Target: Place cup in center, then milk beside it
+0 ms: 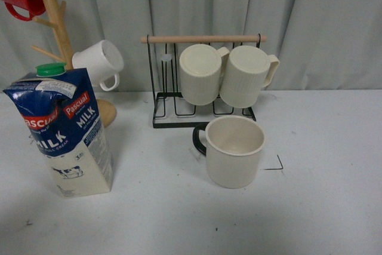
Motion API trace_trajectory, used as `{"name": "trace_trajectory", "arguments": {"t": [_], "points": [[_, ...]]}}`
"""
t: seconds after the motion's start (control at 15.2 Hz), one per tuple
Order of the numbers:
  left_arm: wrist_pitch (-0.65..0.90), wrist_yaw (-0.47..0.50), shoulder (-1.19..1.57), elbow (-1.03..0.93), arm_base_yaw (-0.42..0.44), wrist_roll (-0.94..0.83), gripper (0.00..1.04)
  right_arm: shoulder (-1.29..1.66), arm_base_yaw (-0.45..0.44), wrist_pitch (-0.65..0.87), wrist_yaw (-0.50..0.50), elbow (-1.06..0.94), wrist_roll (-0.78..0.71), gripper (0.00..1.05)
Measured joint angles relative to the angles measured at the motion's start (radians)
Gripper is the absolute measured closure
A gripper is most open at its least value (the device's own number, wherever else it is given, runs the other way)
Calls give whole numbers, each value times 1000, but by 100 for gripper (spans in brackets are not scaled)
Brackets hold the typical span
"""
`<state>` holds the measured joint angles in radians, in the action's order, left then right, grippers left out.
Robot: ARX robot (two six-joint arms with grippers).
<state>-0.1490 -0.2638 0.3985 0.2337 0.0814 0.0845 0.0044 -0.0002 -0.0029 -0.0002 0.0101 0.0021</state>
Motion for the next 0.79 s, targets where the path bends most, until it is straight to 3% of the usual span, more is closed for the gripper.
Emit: {"name": "trace_trajectory", "arguments": {"t": [0.2,0.33,0.59,0.79], "points": [[117,-6,118,1,-5,39,7,0,0,-1,0,0,0,6],[354,18,345,12,-67,79,7,0,0,0,0,0,0,6],[602,70,597,24,-155,73,7,0,0,-1,0,0,0,6],[884,156,859,-10,-144,-91,7,0,0,-1,0,0,0,6]]}}
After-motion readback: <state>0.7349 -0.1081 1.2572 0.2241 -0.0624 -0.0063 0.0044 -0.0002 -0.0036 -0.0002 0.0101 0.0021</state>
